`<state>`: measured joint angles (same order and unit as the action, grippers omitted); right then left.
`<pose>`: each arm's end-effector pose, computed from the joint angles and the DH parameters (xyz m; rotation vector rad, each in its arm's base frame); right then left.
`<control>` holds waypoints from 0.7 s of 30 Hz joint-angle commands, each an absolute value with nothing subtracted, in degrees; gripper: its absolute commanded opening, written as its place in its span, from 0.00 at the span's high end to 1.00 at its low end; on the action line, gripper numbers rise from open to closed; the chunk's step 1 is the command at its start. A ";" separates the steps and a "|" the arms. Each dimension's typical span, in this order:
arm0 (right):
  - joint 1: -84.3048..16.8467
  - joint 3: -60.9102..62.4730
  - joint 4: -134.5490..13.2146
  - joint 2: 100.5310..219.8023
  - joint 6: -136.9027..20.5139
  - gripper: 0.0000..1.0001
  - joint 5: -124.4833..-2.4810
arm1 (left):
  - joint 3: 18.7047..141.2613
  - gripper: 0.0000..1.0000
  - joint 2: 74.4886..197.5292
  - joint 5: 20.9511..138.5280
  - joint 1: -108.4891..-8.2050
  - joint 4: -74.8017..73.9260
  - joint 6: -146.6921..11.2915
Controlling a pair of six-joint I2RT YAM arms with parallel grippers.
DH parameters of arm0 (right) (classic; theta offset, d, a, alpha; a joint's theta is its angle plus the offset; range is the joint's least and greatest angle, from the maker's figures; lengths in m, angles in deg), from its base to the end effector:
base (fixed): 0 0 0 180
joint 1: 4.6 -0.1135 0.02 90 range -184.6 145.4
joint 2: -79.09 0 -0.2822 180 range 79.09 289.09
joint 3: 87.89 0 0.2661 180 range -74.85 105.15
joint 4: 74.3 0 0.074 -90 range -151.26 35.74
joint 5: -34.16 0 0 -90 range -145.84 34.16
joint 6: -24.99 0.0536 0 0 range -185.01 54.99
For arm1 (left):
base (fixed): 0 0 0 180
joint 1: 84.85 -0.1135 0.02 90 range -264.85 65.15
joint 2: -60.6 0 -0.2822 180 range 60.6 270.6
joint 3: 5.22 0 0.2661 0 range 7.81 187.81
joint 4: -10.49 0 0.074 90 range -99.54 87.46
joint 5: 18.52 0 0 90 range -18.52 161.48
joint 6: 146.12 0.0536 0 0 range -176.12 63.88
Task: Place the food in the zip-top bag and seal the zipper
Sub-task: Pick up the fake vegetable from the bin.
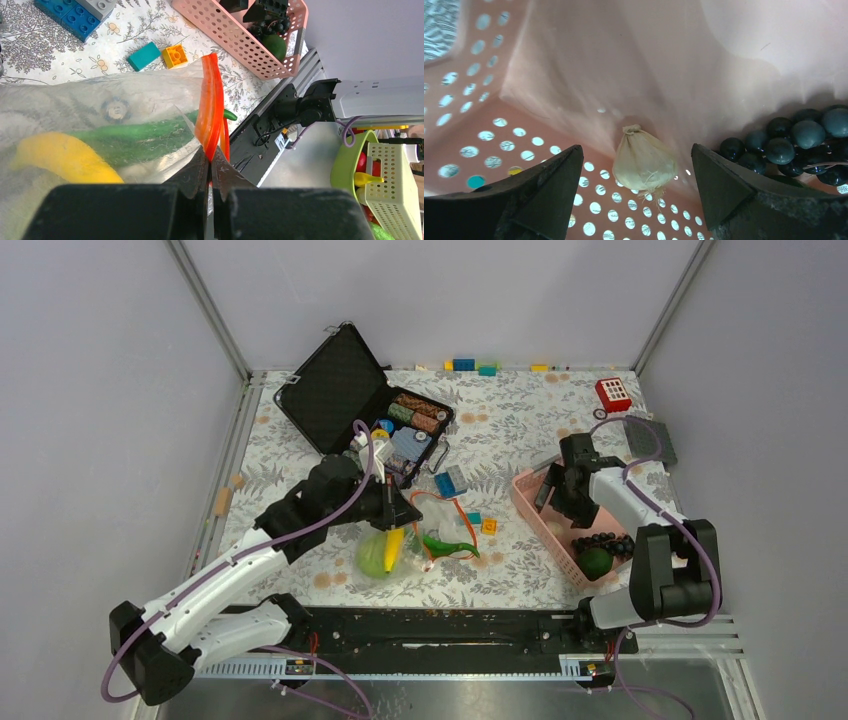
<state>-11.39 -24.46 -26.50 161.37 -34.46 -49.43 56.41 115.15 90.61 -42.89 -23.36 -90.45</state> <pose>0.2831 0.0277 0.1903 0.5908 2.6555 0.0356 0.1605 -0.1680 0.3200 0.3754 2.1880 -1.1322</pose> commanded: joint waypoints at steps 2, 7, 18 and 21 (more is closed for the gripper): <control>-11.13 -26.59 -26.86 162.85 -33.11 0.14 -49.18 | 57.20 1.00 115.90 92.04 -42.88 -19.90 -89.54; -11.16 -28.57 -28.72 163.61 -33.30 0.14 -50.97 | 56.92 1.00 116.14 92.79 -42.86 -19.13 -89.66; -11.08 -29.36 -30.09 164.78 -32.96 0.32 -52.80 | 56.60 1.00 115.39 92.70 -42.89 -19.28 -89.85; -11.11 -29.69 -30.30 163.90 -32.85 0.39 -52.79 | 56.68 1.00 115.29 92.49 -42.91 -19.39 -89.85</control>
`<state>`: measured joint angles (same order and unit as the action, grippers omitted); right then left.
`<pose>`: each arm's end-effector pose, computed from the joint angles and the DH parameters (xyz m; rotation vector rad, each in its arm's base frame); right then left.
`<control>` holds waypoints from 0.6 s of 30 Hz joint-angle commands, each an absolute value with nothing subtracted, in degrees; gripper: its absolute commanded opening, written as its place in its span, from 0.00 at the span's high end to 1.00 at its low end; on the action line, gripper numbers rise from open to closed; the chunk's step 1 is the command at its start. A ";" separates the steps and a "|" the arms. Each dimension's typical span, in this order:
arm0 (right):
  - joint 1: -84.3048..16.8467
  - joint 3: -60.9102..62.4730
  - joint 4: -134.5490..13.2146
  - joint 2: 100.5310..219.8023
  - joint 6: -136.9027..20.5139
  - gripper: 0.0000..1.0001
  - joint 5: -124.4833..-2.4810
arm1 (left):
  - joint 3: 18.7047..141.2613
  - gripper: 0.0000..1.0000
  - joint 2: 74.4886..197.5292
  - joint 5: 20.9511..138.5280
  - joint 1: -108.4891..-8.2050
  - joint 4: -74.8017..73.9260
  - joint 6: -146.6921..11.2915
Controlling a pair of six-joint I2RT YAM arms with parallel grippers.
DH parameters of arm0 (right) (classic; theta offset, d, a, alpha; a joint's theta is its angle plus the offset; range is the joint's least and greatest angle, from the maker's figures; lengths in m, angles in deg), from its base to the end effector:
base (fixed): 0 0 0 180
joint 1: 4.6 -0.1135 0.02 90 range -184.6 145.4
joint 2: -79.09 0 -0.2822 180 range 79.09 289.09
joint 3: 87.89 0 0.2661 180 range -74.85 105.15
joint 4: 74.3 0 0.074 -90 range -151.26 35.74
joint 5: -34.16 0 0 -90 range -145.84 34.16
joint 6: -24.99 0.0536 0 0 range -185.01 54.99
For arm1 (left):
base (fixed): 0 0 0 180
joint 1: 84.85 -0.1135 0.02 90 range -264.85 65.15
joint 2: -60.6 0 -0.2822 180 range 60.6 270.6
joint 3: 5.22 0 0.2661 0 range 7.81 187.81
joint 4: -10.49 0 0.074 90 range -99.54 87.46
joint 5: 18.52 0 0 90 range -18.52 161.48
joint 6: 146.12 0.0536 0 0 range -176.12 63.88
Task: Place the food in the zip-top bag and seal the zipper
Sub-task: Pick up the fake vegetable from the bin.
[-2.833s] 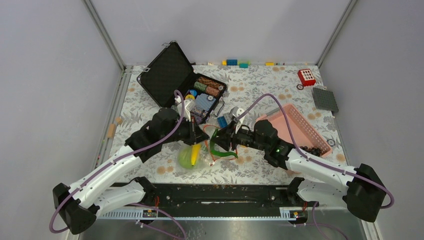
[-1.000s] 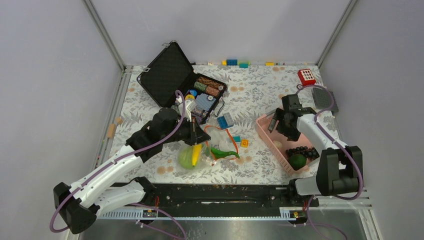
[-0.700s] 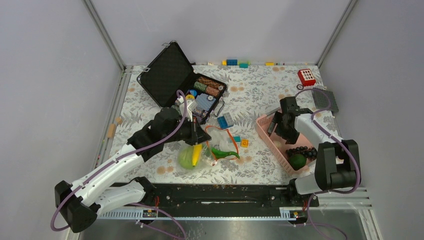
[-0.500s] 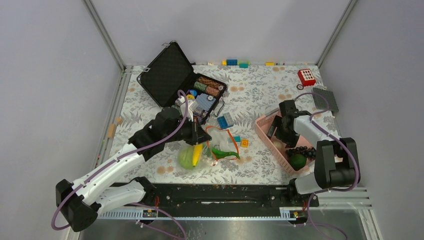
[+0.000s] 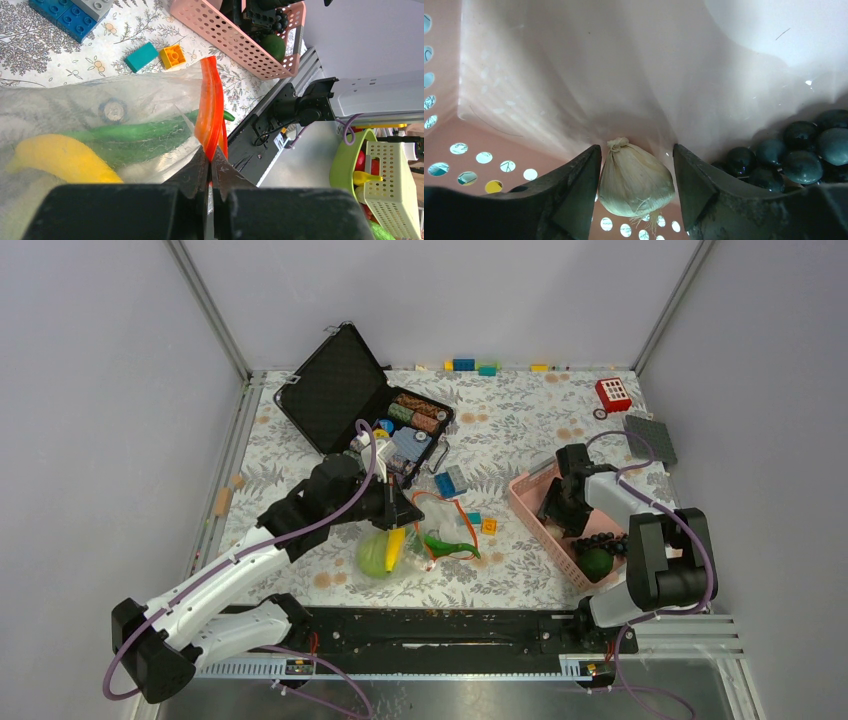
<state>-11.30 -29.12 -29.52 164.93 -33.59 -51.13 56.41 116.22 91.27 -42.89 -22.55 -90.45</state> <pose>0.2748 0.0278 0.1528 0.6207 2.7462 0.0374 0.1635 -0.1714 0.3177 0.3834 2.1938 -1.1415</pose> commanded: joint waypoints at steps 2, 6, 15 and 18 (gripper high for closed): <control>-11.13 -29.76 -30.29 163.53 -32.78 0.44 -52.71 | 56.60 1.00 115.27 92.50 -42.90 -19.42 -89.79; -11.10 -30.08 -30.28 162.67 -32.39 0.54 -52.71 | 56.42 1.00 115.06 92.53 -42.92 -19.47 -89.84; -11.11 -29.45 -28.68 158.32 -33.31 0.66 -51.21 | 55.90 1.00 114.96 92.60 -42.90 -18.91 -90.20; -11.17 -28.63 -26.84 154.00 -33.99 0.67 -49.57 | 56.01 1.00 114.96 92.75 -42.89 -18.97 -90.16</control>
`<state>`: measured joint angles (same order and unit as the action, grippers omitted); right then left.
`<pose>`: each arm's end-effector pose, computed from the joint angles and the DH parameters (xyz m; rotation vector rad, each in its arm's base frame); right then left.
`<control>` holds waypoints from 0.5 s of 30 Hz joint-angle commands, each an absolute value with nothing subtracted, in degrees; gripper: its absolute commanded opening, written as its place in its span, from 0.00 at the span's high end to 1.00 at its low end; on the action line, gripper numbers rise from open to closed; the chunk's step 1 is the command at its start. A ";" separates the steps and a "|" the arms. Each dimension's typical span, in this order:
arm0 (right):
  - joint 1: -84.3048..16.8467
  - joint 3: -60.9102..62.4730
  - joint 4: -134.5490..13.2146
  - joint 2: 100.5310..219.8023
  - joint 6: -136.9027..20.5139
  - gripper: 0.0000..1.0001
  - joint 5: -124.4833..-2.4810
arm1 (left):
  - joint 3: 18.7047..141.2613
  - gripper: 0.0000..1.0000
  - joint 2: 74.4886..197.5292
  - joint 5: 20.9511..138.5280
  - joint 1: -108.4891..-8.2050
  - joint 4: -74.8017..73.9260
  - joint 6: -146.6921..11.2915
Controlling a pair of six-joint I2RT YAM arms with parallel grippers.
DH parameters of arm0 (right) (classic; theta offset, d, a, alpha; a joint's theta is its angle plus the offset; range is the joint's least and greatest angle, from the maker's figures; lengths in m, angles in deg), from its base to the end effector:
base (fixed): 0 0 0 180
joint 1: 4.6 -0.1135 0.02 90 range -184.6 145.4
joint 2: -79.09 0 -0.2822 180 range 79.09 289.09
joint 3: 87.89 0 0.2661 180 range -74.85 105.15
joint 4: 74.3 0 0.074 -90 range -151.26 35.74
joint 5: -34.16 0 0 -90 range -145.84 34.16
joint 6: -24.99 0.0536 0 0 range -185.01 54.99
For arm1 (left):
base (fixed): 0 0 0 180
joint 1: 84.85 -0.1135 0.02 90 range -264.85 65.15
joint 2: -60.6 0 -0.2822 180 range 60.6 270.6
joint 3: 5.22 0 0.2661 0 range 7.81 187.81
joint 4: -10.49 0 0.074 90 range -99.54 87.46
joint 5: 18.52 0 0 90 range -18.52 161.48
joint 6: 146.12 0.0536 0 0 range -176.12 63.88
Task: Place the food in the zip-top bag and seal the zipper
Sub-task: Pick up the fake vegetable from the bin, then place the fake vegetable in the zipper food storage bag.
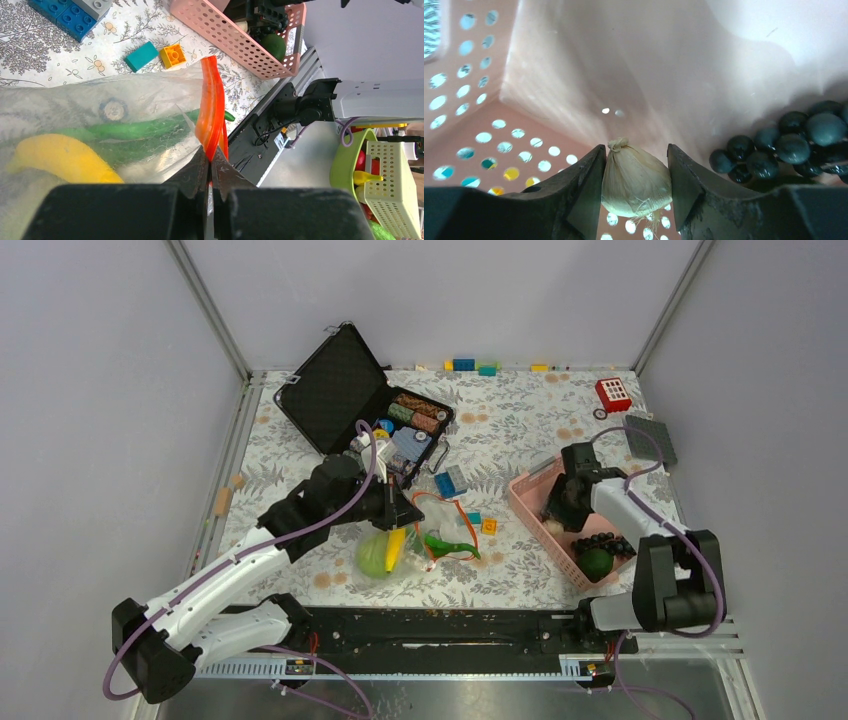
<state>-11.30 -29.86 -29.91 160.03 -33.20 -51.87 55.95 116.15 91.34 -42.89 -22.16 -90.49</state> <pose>0.2685 0.0278 0.1710 0.6150 2.6739 0.0918 0.1633 -0.1713 0.3157 0.3835 2.1942 -1.1430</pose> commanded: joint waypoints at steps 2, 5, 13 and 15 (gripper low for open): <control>-11.11 -28.30 -26.33 150.08 -34.78 0.67 -49.53 | 56.14 1.00 115.01 92.73 -42.85 -18.87 -90.10; -11.11 -28.43 -26.32 143.22 -35.35 0.67 -52.02 | 56.02 1.00 115.16 92.87 -42.91 -18.47 -90.20; -14.71 -31.49 -33.92 128.56 -33.11 0.68 -72.19 | 56.60 1.00 116.75 94.01 -42.84 -17.95 -90.23; -19.62 -30.19 -34.17 127.81 -33.44 0.68 -71.74 | 56.77 1.00 116.94 93.97 -42.89 -17.99 -90.08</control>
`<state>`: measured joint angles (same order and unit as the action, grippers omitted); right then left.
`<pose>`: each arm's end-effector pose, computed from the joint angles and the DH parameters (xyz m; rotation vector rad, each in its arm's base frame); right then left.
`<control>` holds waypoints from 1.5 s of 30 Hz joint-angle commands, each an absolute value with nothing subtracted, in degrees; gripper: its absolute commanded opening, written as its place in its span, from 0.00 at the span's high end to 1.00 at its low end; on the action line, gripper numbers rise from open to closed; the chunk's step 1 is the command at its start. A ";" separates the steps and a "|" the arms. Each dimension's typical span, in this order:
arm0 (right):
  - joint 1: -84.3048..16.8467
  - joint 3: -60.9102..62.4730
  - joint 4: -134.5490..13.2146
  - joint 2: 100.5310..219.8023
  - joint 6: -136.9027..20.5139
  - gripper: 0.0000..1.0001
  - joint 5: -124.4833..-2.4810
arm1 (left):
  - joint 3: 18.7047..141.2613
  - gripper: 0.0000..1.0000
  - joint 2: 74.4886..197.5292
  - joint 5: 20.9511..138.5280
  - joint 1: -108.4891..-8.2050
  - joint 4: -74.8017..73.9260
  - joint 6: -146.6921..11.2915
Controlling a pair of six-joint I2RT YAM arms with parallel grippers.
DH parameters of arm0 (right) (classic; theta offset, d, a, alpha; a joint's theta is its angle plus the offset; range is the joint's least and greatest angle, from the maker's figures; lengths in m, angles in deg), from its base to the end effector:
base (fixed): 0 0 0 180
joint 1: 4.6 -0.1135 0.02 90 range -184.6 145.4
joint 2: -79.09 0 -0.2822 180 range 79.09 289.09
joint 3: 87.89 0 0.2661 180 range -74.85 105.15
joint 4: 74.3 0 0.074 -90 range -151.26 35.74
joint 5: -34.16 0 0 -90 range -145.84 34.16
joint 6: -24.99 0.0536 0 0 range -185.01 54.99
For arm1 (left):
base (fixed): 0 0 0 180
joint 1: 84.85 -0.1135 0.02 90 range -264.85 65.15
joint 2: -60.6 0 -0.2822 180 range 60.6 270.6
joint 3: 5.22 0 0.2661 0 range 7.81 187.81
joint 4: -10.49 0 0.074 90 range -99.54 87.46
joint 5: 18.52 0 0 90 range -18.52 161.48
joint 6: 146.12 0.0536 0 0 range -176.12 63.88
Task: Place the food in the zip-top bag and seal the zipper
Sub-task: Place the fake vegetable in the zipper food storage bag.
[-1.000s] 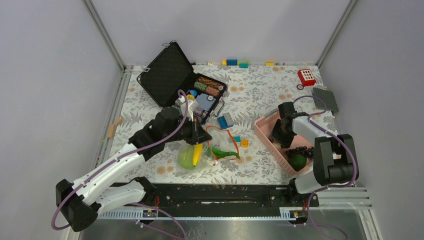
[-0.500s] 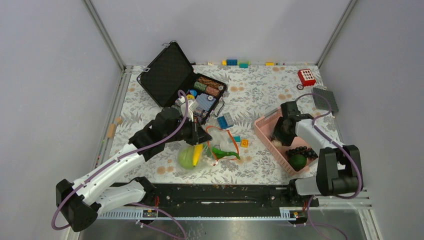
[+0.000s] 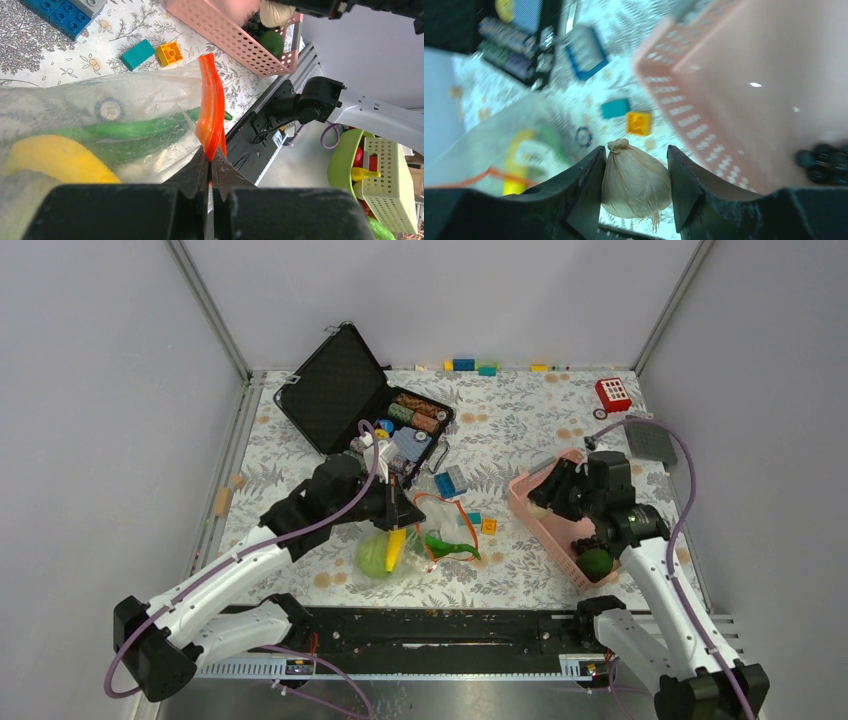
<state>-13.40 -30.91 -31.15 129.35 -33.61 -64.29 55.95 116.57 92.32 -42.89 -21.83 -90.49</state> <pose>0.2024 0.0393 0.2862 0.3590 2.2256 0.5471 0.1639 -0.1730 0.3149 0.3957 2.1972 -1.1589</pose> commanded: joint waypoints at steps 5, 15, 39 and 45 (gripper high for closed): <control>-33.04 -27.09 -40.00 129.42 -32.67 0.67 -71.25 | 56.68 1.00 116.64 93.75 -42.86 -18.06 -90.25; -50.25 -18.86 -46.01 145.35 -31.33 0.60 -66.48 | 56.09 1.00 115.13 92.89 -42.88 -18.62 -90.77; -59.53 -12.69 -49.56 159.51 -27.36 0.13 -52.39 | 54.71 1.00 114.09 92.92 -42.89 -16.37 -92.97; -59.53 -13.20 -47.03 156.77 -30.28 0.01 -50.90 | 54.06 1.00 113.73 90.80 -42.87 -17.07 -93.13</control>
